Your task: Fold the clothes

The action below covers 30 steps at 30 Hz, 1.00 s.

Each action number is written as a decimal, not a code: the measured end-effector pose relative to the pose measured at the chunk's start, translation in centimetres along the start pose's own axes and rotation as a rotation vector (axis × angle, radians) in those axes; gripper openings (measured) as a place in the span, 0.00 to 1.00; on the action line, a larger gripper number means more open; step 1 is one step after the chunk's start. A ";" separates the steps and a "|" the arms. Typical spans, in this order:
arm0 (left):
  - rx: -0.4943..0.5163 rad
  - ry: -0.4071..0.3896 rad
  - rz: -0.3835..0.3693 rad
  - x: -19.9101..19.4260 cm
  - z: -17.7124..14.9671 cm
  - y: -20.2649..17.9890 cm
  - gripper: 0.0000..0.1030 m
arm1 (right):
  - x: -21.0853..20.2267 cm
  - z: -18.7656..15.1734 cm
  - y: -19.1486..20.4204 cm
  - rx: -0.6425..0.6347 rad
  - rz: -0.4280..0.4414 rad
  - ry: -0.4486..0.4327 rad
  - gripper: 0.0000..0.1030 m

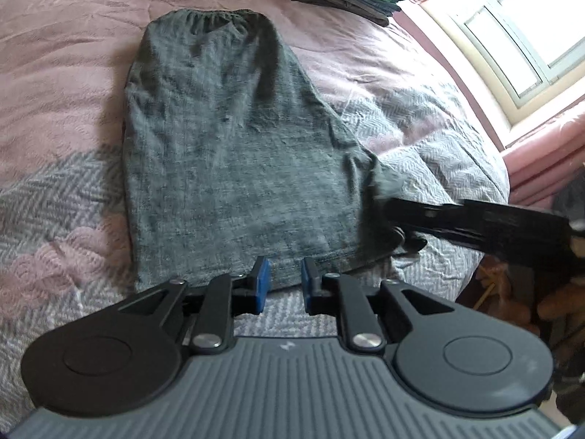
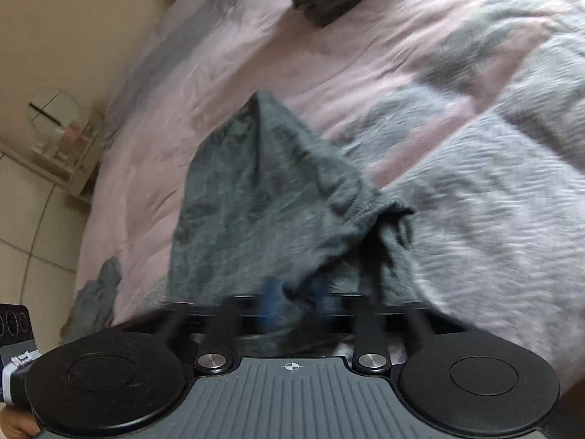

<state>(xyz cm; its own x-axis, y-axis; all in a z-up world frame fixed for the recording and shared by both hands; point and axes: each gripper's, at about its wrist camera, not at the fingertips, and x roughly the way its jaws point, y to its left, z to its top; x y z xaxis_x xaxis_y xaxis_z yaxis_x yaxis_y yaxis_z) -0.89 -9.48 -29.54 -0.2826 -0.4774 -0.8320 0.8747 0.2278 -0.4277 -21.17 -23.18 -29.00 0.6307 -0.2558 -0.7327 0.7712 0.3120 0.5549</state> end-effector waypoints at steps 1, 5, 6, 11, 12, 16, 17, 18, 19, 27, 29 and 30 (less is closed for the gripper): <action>-0.007 0.001 -0.001 0.1 0.0 0.1 0.14 | -0.7 -0.3 -0.1 -0.006 -0.013 -0.015 0.64; -0.020 -0.002 -0.020 0.6 0.0 -0.2 0.14 | -4.0 -0.9 -1.8 -0.049 -0.088 -0.046 0.47; -0.024 -0.005 -0.025 0.7 0.0 -0.2 0.14 | -4.4 -0.8 -2.7 -0.019 -0.099 -0.038 0.40; -0.004 -0.005 -0.068 1.0 0.4 -1.3 0.14 | -5.2 -0.4 -7.6 0.269 -0.031 -0.034 0.40; 0.012 -0.002 -0.082 1.1 0.5 -1.7 0.16 | -5.3 -0.3 -8.2 0.325 -0.004 -0.049 0.40; 0.099 0.004 -0.144 1.9 0.9 -4.2 0.21 | -4.6 0.2 -10.0 0.515 0.019 -0.059 0.30; 0.142 0.004 -0.151 2.3 0.9 -5.2 0.24 | -4.6 0.3 -10.3 0.546 0.009 -0.062 0.28; 0.186 0.002 -0.156 2.6 1.0 -6.3 0.26 | -4.6 0.4 -10.7 0.576 -0.001 -0.065 0.28; 0.233 -0.005 -0.155 3.0 0.9 -7.4 0.26 | -4.8 0.5 -11.0 0.585 -0.012 -0.074 0.28; 0.488 -0.063 -0.121 6.9 1.1 -14.4 0.35 | -8.0 0.3 -14.0 0.599 -0.053 -0.109 0.28; 0.474 -0.057 -0.119 7.5 1.5 -14.1 0.12 | -8.1 0.3 -13.7 0.567 -0.057 -0.108 0.28; 0.458 -0.056 -0.124 7.6 1.7 -13.7 0.00 | -8.1 0.4 -13.6 0.549 -0.059 -0.107 0.28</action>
<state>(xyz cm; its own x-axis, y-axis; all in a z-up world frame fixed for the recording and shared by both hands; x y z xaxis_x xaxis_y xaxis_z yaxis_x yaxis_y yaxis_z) -14.34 -17.66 -29.42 -0.3849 -0.5249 -0.7591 0.9229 -0.2249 -0.3125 -36.75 -25.68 -30.45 0.5682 -0.3590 -0.7404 0.7191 -0.2208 0.6589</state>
